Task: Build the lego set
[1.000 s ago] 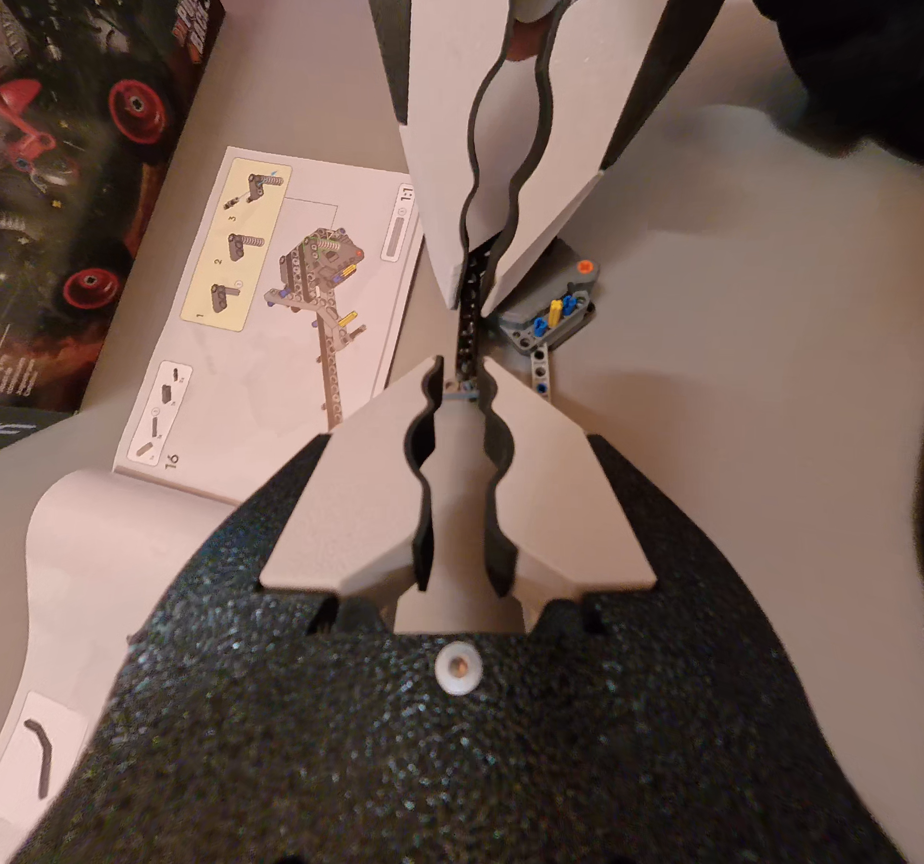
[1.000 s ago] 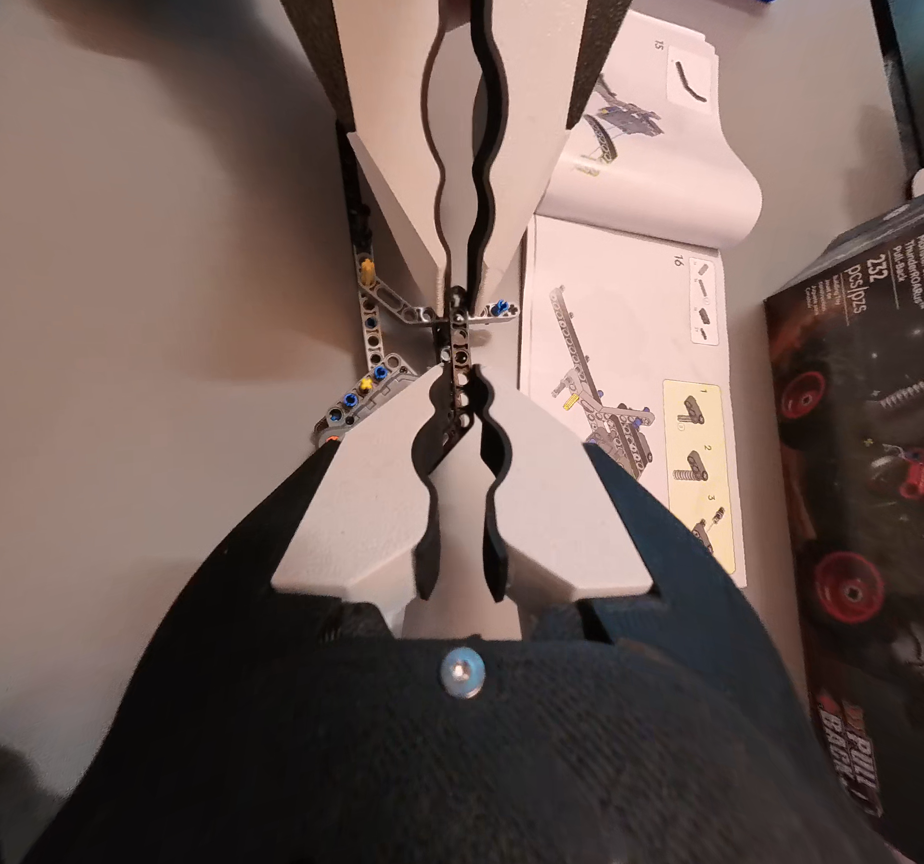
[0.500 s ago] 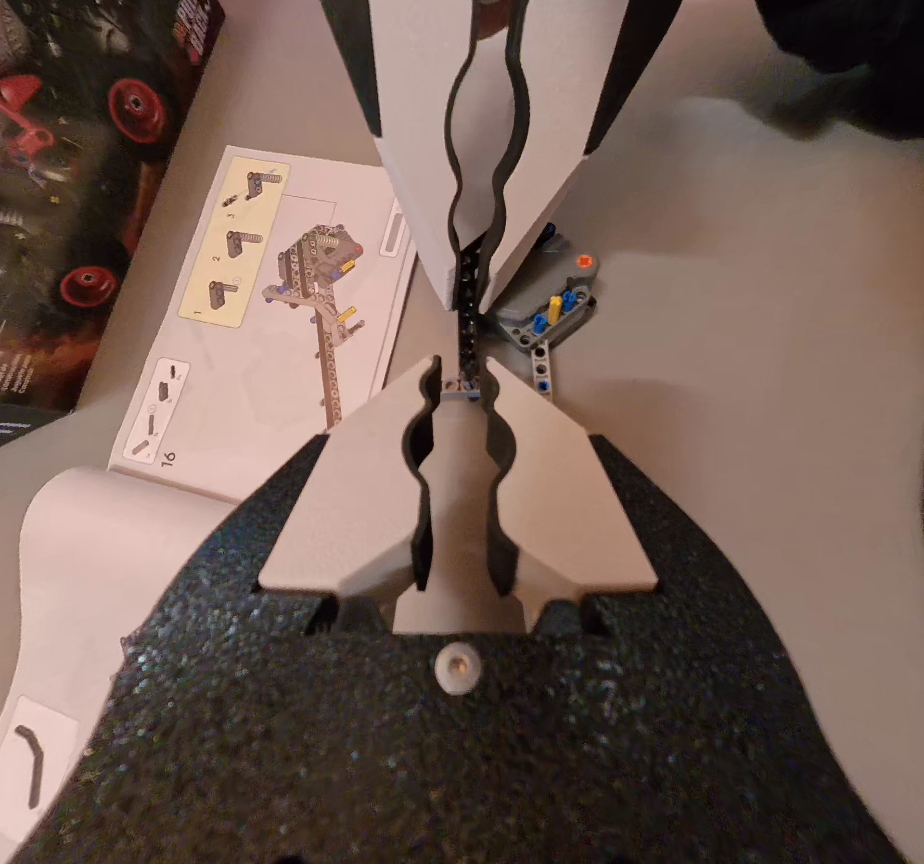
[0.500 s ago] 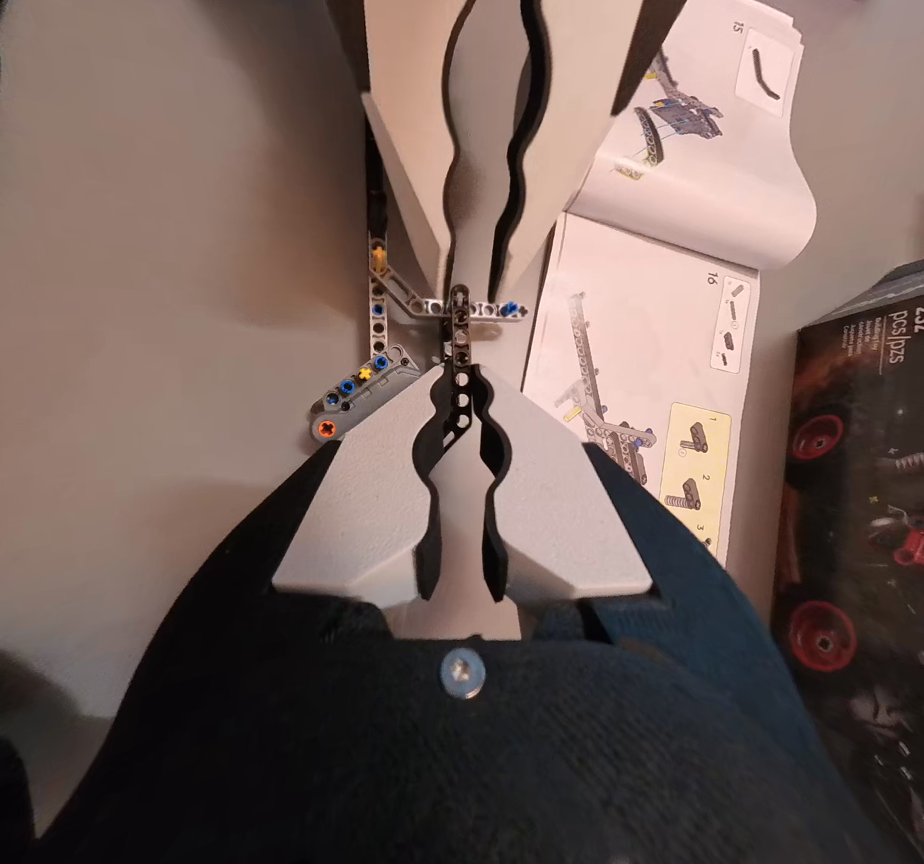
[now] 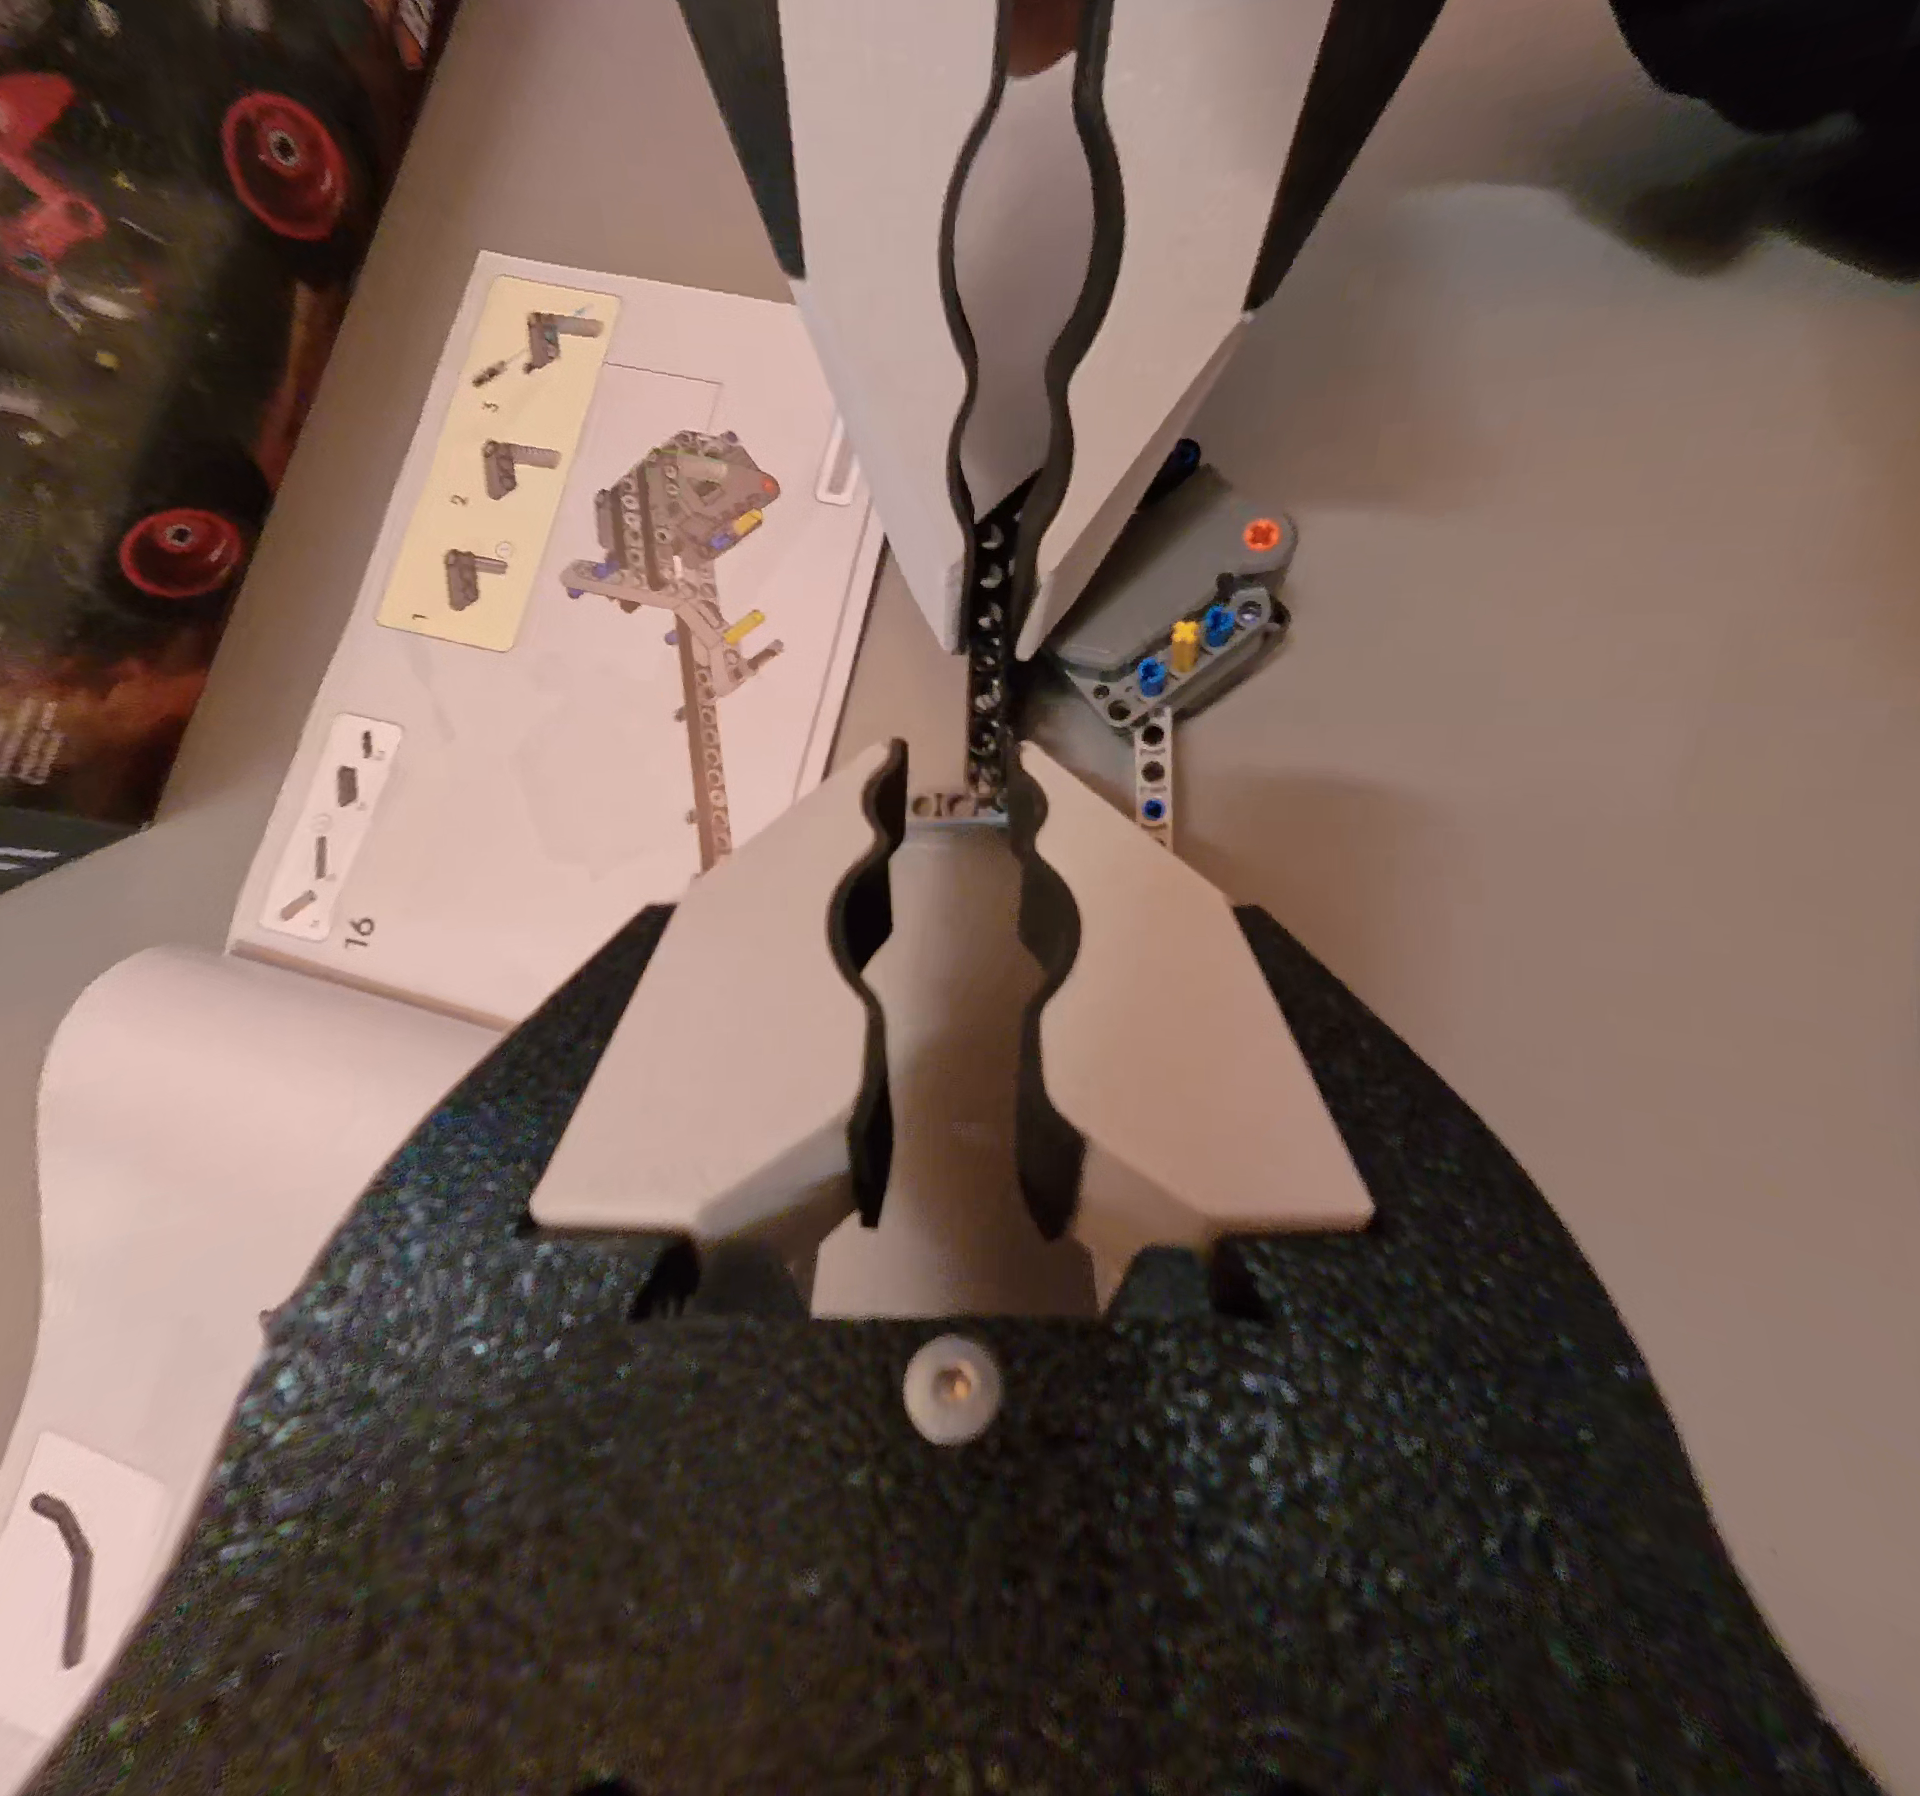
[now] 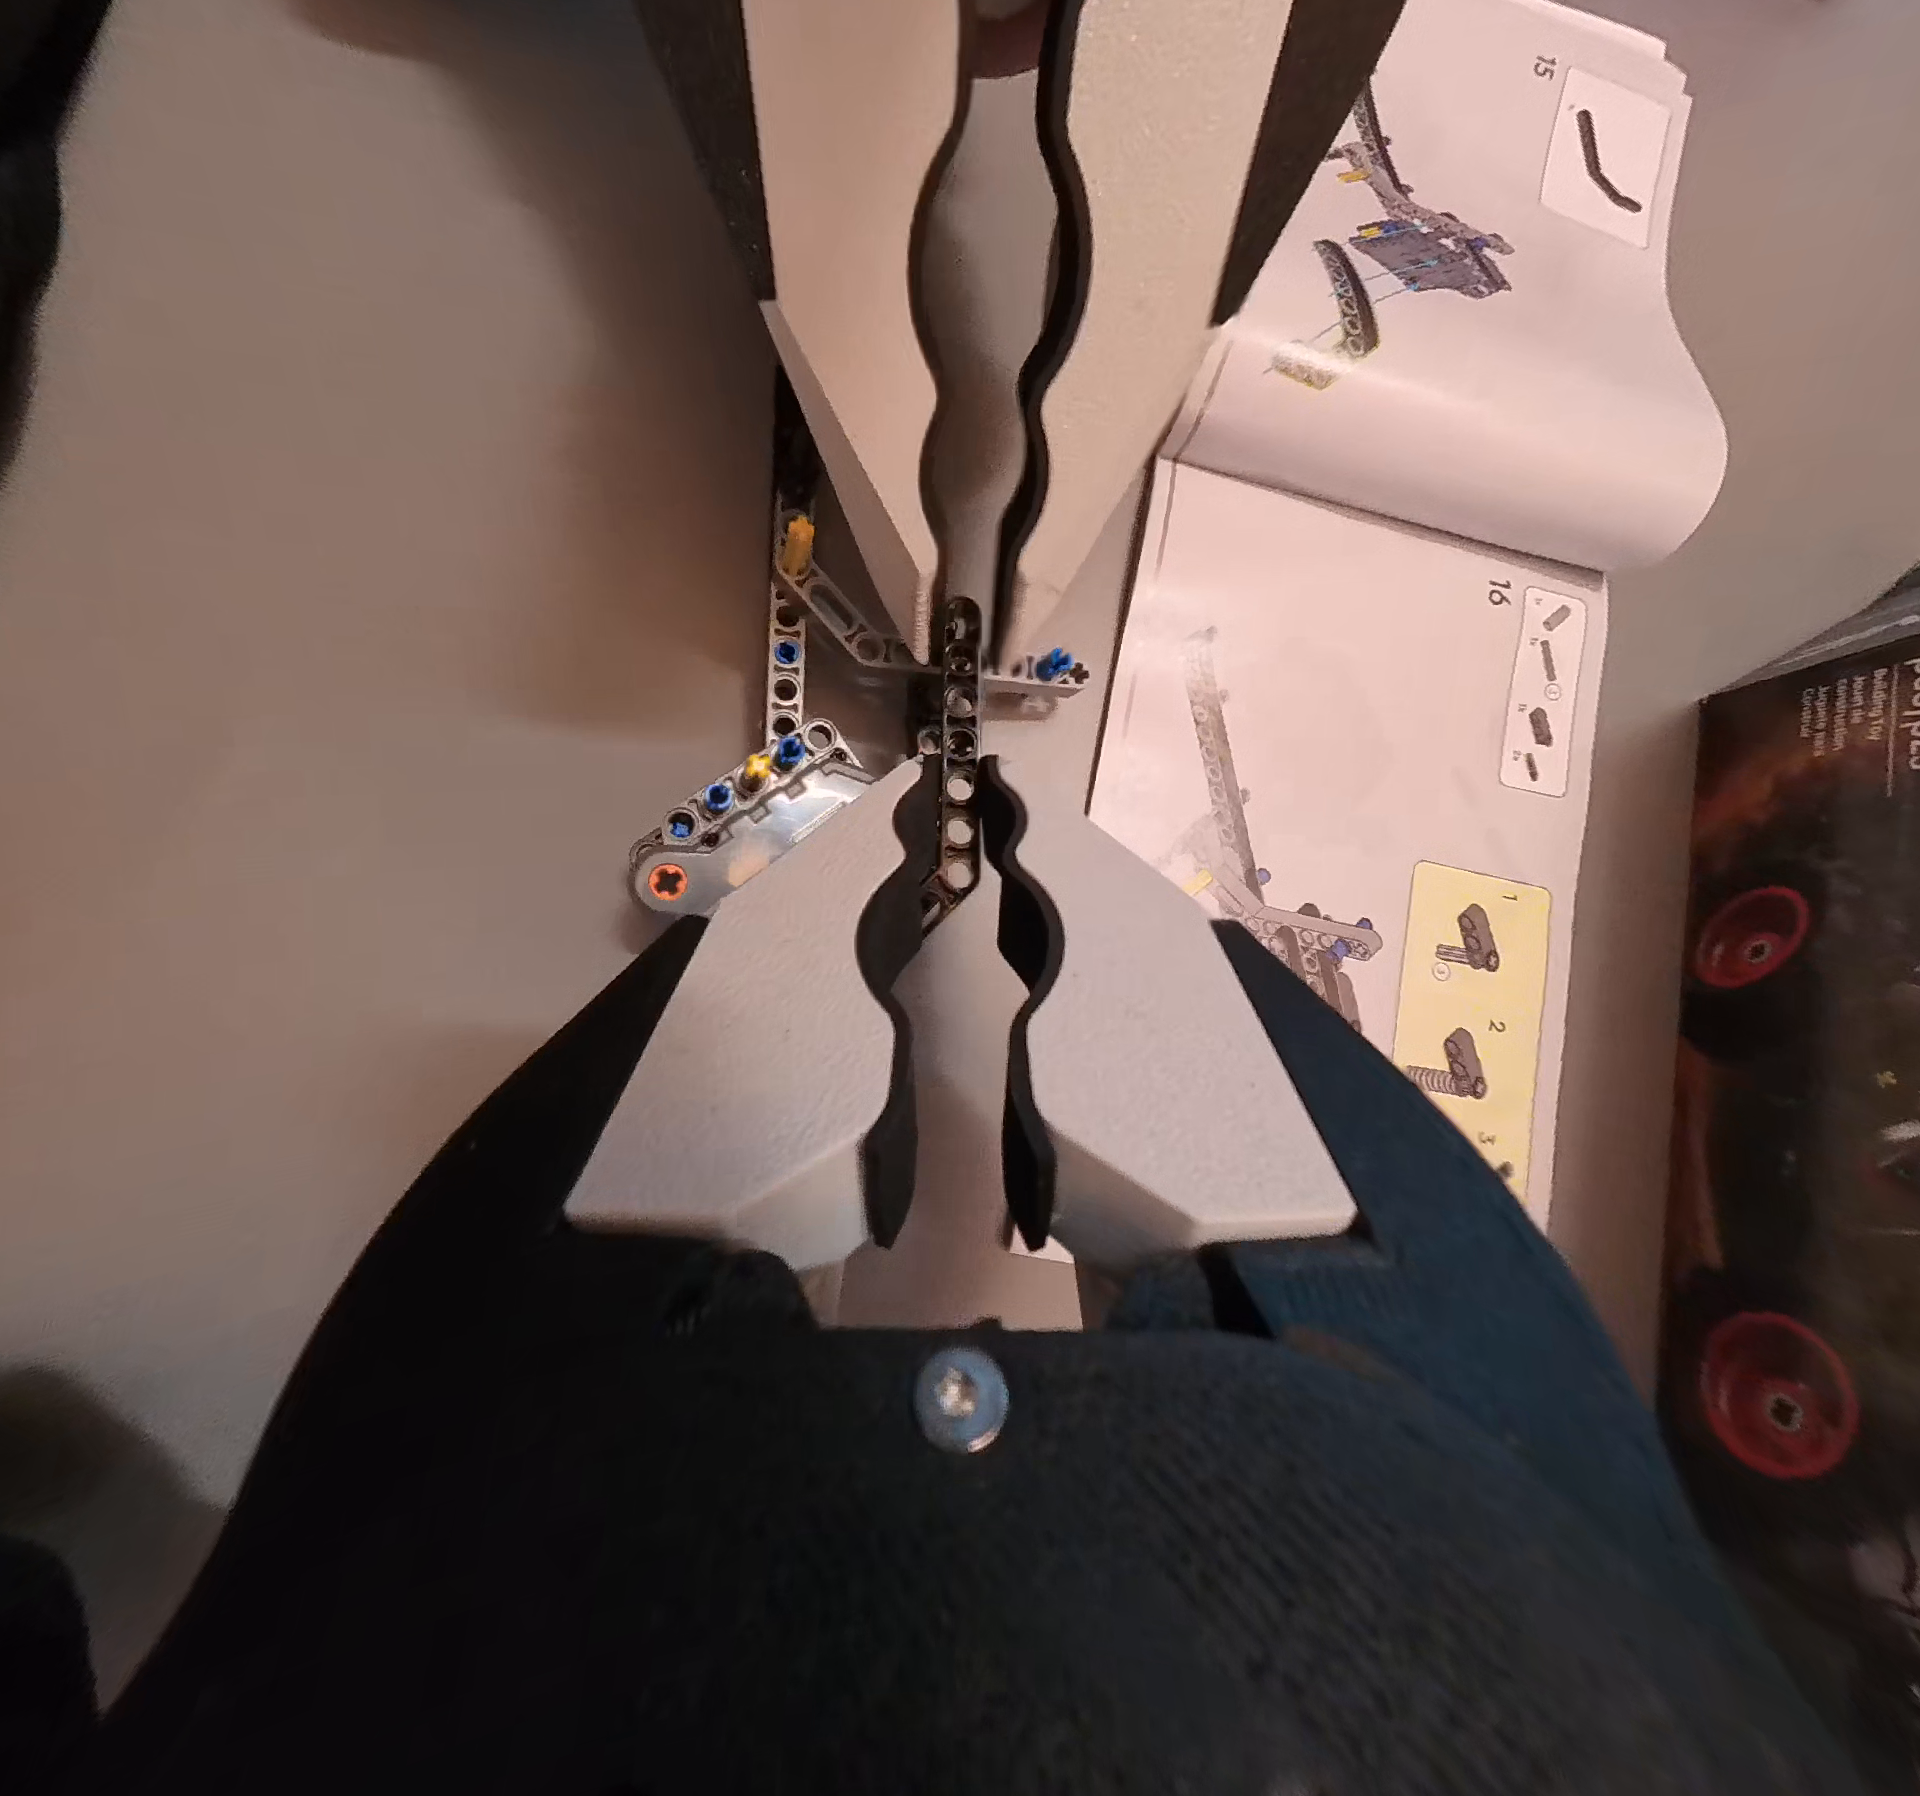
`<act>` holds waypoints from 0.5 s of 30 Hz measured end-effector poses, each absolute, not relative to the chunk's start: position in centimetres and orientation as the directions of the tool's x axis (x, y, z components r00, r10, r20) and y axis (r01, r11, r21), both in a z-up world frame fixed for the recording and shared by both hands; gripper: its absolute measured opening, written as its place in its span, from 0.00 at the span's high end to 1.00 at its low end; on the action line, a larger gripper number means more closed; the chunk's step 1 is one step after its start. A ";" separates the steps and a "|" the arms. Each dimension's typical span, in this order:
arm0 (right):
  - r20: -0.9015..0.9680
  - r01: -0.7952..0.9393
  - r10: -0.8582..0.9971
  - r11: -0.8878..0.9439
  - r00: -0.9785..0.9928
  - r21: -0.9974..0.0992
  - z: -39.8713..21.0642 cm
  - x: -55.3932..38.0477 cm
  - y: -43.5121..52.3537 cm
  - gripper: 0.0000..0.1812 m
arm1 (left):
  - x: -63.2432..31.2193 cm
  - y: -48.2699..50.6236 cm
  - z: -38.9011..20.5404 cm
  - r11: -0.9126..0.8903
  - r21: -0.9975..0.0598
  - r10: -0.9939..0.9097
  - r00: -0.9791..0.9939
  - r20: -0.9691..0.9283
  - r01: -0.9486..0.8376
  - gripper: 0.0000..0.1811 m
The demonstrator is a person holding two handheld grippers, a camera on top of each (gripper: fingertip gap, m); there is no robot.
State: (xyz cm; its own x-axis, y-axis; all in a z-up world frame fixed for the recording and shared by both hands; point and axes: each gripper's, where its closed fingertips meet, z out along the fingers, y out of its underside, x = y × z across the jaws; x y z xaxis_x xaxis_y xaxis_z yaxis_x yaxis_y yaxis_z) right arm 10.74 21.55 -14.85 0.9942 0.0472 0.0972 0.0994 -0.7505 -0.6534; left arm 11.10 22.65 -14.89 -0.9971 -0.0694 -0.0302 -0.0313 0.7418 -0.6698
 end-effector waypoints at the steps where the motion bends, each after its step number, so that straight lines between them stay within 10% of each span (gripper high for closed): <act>1: 0.092 0.096 0.047 -0.750 0.995 -0.655 -14.9 10.8 21.6 0.97 | 11.1 22.5 -14.6 0.736 -0.676 -0.061 -0.998 -0.032 -0.023 0.92; 15: 0.120 0.041 -0.054 -0.741 0.991 -0.671 -15.5 10.6 21.4 0.95 | 10.5 21.5 -15.1 0.768 -0.640 -0.019 -1.000 0.000 -0.014 0.98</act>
